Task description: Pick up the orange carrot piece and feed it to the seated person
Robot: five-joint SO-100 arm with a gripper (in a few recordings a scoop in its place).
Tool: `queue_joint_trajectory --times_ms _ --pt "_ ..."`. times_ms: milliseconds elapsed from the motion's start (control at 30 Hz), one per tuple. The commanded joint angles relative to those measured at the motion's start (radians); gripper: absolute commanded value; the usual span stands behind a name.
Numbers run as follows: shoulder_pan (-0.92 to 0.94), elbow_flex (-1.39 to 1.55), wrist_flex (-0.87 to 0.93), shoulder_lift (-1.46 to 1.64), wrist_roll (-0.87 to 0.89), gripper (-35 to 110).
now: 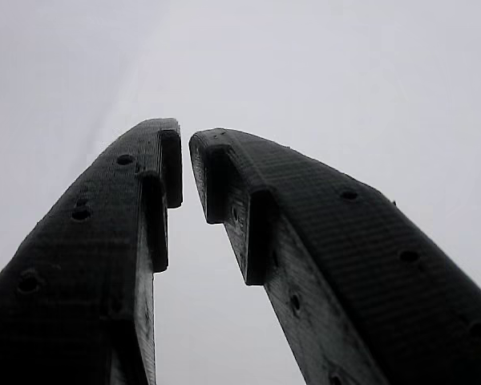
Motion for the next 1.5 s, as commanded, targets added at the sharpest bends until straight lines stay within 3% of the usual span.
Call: queue_joint_trajectory --times_ms 0,367,733,1467 --pt "0.091 -0.172 -0.006 -0.094 -0.002 -2" --pt "0.305 -0.367 -0.006 -0.330 -0.015 -2" --pt "0.548 -0.494 -0.012 -0.532 -0.324 -2" --pt "0.971 -0.707 -0.005 -0.796 -0.541 -2"
